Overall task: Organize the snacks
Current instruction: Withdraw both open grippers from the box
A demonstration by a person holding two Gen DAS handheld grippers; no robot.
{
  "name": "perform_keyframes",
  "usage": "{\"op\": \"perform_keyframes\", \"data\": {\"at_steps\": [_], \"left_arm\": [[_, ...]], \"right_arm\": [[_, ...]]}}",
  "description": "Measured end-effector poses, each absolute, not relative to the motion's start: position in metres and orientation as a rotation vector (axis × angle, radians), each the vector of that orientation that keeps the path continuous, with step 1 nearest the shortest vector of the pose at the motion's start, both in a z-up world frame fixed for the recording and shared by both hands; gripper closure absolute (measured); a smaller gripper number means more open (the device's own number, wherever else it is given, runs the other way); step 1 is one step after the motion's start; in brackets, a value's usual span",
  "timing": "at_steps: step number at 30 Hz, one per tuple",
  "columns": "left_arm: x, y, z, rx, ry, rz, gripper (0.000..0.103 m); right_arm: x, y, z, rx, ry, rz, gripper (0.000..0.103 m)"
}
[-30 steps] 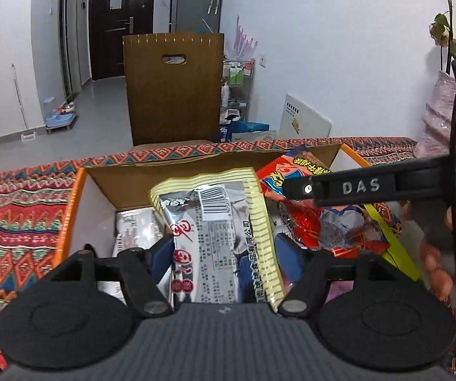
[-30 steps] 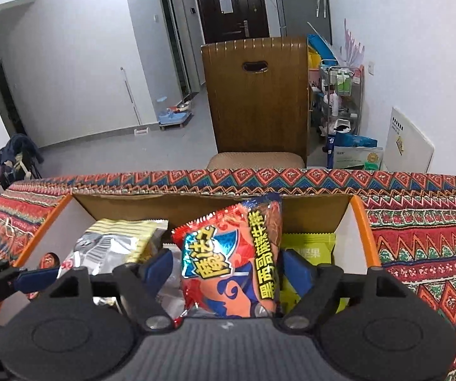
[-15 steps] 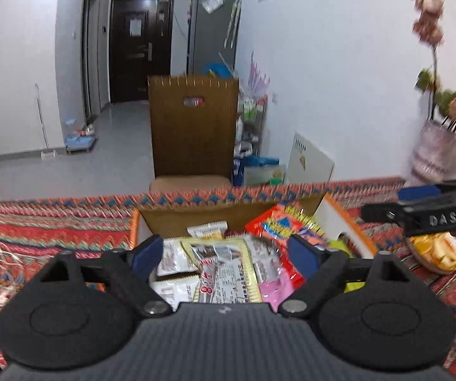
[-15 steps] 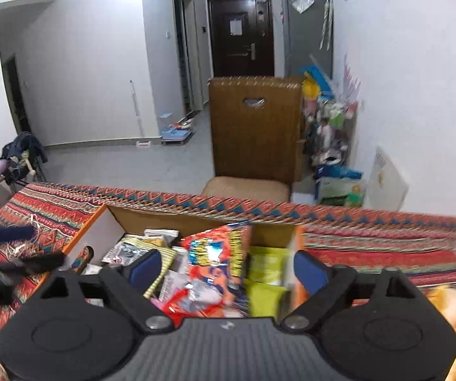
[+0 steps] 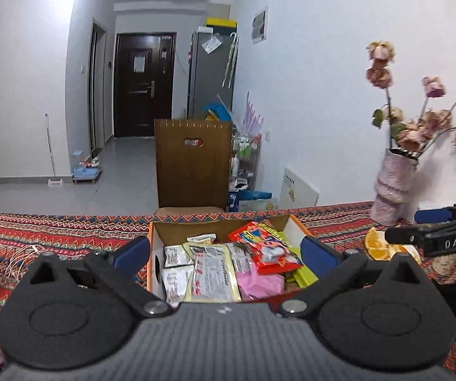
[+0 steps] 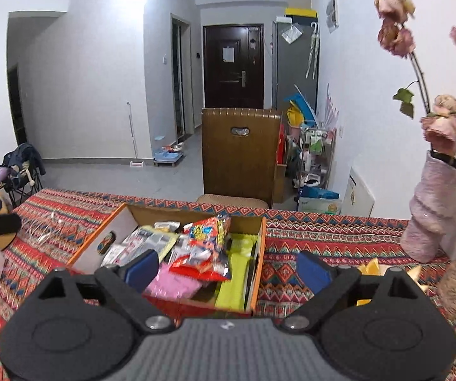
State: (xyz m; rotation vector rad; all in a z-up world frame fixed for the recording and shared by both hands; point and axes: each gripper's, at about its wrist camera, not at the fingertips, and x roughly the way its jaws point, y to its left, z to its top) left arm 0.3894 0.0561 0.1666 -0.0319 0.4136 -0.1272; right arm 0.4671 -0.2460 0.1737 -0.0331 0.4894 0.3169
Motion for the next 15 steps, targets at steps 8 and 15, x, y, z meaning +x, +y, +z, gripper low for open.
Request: {"op": "perform_keyframes", "data": {"at_steps": [8,15], "left_arm": [[0.290,0.050,0.150,-0.026,0.348,-0.114,0.000],[0.209,0.045,0.108,0.013,0.313,-0.081,0.000]], "right_arm": [[0.364,-0.253,0.143,-0.070,0.439,0.305,0.009],[0.280,-0.260,0.113,-0.025,0.385,0.316,0.009]]}}
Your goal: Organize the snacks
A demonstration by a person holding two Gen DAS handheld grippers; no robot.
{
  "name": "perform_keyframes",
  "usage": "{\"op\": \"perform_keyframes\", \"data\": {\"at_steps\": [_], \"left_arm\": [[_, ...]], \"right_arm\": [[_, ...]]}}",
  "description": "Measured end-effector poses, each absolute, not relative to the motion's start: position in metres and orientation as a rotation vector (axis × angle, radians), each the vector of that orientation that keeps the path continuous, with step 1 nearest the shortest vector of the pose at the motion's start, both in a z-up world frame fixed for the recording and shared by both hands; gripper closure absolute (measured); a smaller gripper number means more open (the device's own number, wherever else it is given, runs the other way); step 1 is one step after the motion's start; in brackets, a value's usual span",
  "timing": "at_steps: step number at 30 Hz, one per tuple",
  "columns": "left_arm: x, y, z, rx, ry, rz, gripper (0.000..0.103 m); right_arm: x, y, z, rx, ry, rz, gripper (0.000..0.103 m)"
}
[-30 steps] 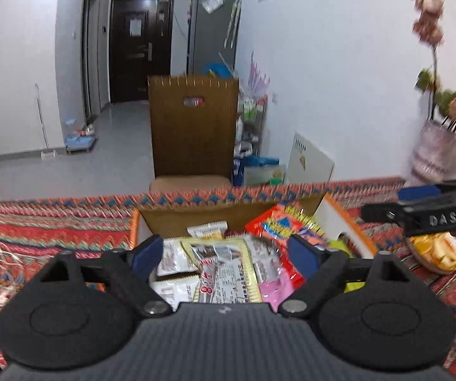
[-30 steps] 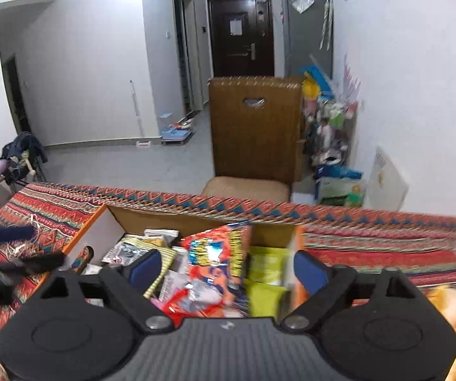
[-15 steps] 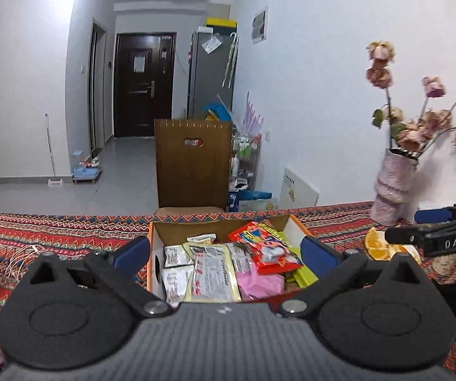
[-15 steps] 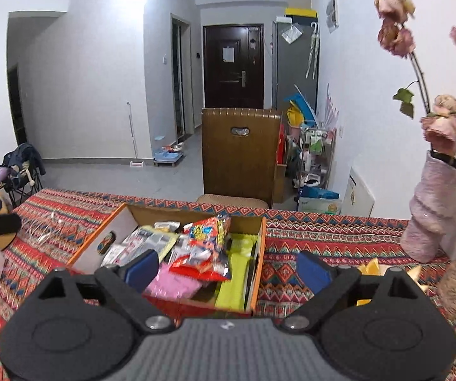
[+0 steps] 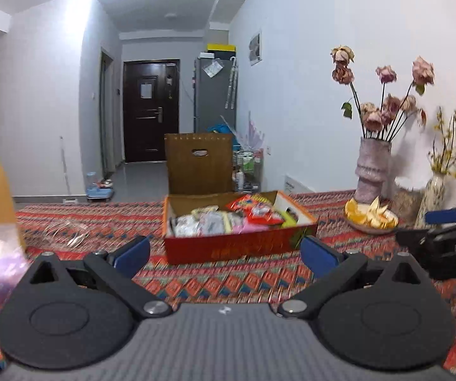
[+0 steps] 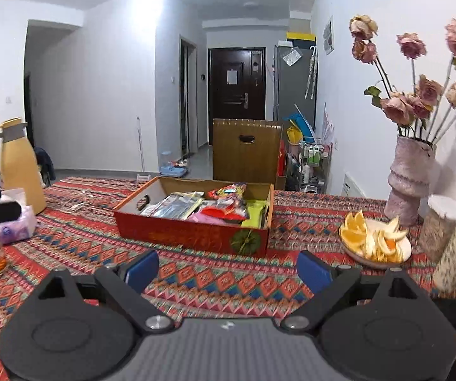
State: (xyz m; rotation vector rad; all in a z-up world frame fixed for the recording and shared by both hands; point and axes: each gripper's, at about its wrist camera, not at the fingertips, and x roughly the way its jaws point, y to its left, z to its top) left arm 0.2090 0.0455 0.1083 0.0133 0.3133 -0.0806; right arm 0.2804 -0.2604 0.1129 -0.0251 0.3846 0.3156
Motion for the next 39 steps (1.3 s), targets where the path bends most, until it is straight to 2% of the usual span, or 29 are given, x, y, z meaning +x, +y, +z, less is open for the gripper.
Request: {"op": "perform_keyframes", "data": {"at_steps": [14,19,26,39], "left_arm": [[0.067,0.039,0.031,-0.078,0.303,0.019,0.000],[0.025,0.035,0.003,-0.047,0.284,0.067,0.000],[0.000,0.024,-0.012,0.019,0.291,-0.012,0.000],[-0.004,0.022,-0.010,0.005,0.274,-0.001,0.000]], "right_arm": [[0.132,-0.249,0.031,-0.032,0.306,0.322,0.009],[0.082,-0.237,0.000,-0.042,0.267,0.276,0.004],[0.033,-0.223,-0.036,0.001,0.275,0.317,0.001],[0.025,-0.222,-0.035,0.034,0.274,0.319,0.001]]}}
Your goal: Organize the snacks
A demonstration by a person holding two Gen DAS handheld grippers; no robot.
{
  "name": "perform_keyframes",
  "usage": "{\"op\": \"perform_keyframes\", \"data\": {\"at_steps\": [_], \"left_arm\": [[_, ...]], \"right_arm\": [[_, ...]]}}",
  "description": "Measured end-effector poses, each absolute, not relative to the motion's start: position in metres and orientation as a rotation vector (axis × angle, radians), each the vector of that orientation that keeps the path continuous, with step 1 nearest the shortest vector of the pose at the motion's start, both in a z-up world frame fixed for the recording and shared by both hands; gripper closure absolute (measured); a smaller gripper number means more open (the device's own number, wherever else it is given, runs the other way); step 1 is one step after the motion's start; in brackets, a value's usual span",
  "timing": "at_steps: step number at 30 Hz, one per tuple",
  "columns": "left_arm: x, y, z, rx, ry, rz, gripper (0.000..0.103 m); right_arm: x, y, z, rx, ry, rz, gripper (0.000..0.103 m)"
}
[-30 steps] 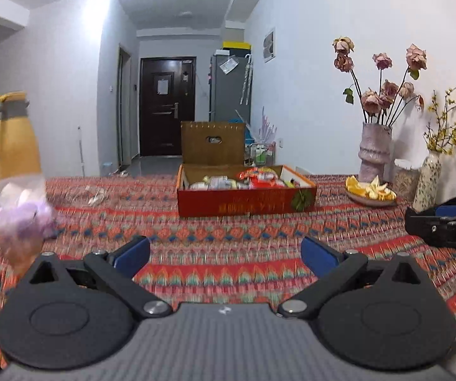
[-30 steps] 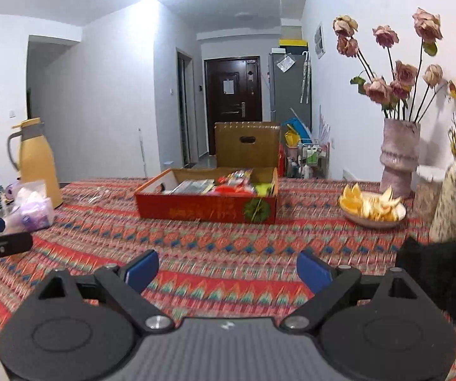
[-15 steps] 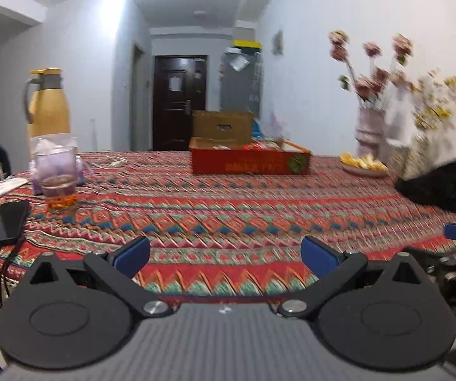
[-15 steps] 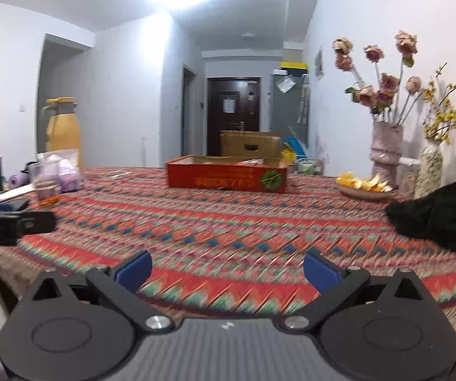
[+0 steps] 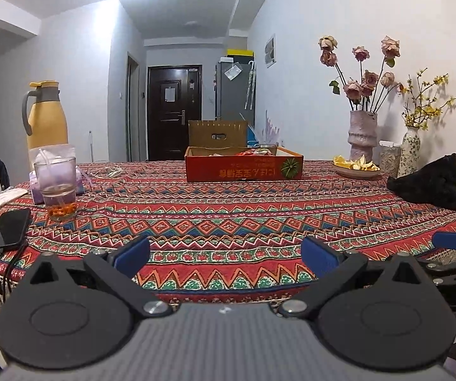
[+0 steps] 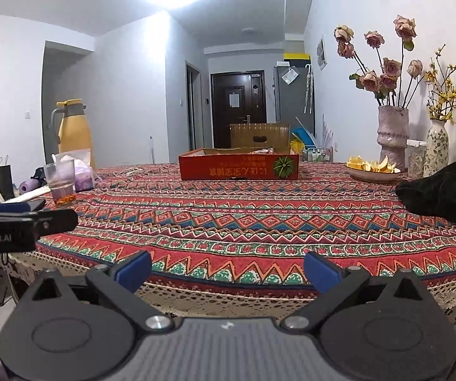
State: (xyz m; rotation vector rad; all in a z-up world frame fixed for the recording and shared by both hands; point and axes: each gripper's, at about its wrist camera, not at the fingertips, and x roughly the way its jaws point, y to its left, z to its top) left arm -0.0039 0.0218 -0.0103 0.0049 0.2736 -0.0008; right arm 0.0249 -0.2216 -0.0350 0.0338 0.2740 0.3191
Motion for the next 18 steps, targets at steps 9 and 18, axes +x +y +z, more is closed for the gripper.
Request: {"op": "perform_keyframes", "data": {"at_steps": [9,18], "left_arm": [[-0.0042,0.0236,-0.0103,0.001,0.276,0.007,0.000],[-0.0051,0.0230,-0.0101,0.003,0.277,0.010,0.000]], "right_arm": [[0.0237,-0.2224,-0.0353,0.036,0.265,0.310,0.001],[0.0238,-0.2217,-0.0357,0.041,0.267,0.311,0.001]]}}
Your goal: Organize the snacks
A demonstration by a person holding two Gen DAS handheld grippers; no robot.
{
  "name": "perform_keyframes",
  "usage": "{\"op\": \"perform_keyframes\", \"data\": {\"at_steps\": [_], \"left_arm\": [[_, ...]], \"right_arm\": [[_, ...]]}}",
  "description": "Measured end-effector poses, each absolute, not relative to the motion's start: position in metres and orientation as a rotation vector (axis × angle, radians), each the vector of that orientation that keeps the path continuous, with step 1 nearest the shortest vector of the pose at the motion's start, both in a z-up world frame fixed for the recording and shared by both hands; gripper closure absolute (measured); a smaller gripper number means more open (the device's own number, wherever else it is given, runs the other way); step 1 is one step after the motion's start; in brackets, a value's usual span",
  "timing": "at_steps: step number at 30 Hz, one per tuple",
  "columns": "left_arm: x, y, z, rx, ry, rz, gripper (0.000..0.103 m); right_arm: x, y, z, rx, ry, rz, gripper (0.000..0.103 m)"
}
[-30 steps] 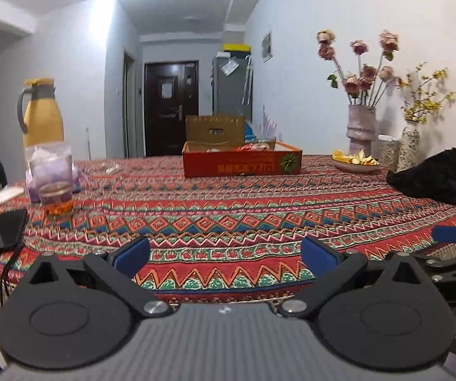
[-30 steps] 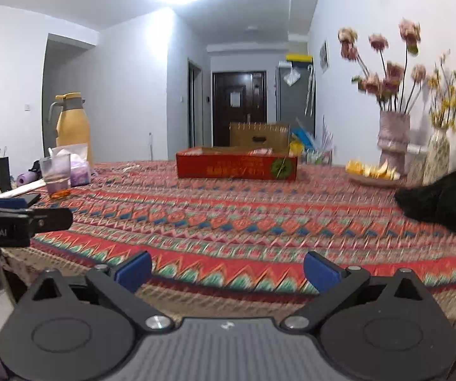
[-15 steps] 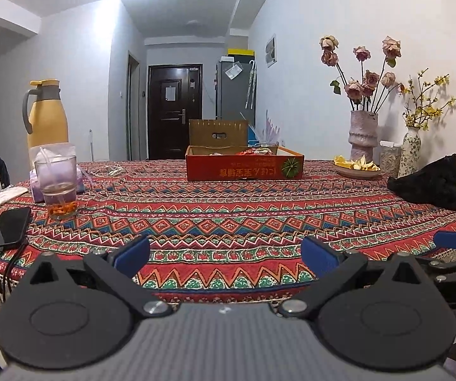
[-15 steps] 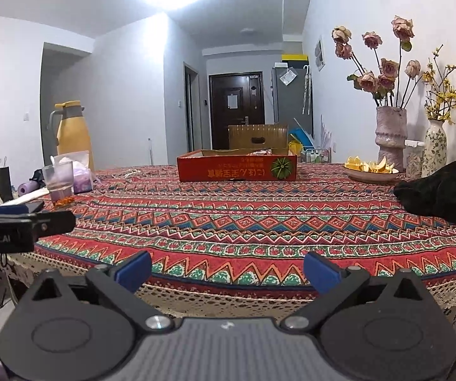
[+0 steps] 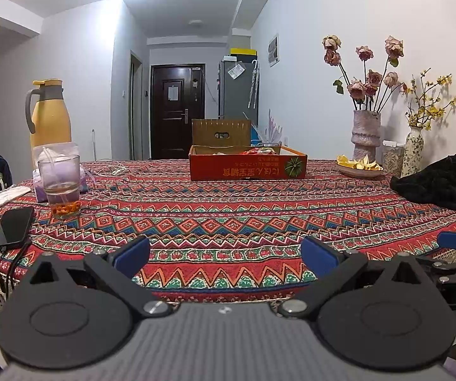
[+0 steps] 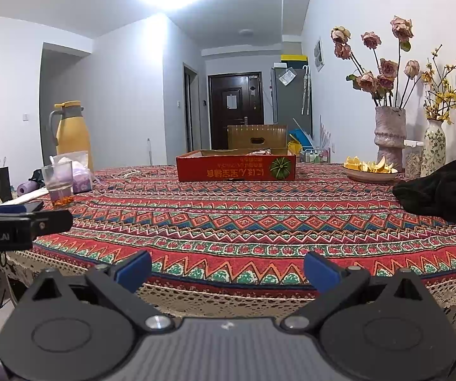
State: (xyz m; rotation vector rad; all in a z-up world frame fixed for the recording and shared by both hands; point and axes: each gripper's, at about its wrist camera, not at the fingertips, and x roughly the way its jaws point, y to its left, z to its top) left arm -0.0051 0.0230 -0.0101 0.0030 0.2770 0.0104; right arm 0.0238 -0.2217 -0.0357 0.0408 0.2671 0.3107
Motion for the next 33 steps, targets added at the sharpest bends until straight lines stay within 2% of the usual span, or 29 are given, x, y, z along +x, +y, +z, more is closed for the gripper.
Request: {"op": "perform_keyframes", "data": {"at_steps": [33], "left_arm": [[-0.0065,0.0235,-0.0098,0.020,0.277,0.015,0.000]], "right_arm": [[0.0216,-0.2226,-0.0359,0.056,0.258,0.321,0.001]]}}
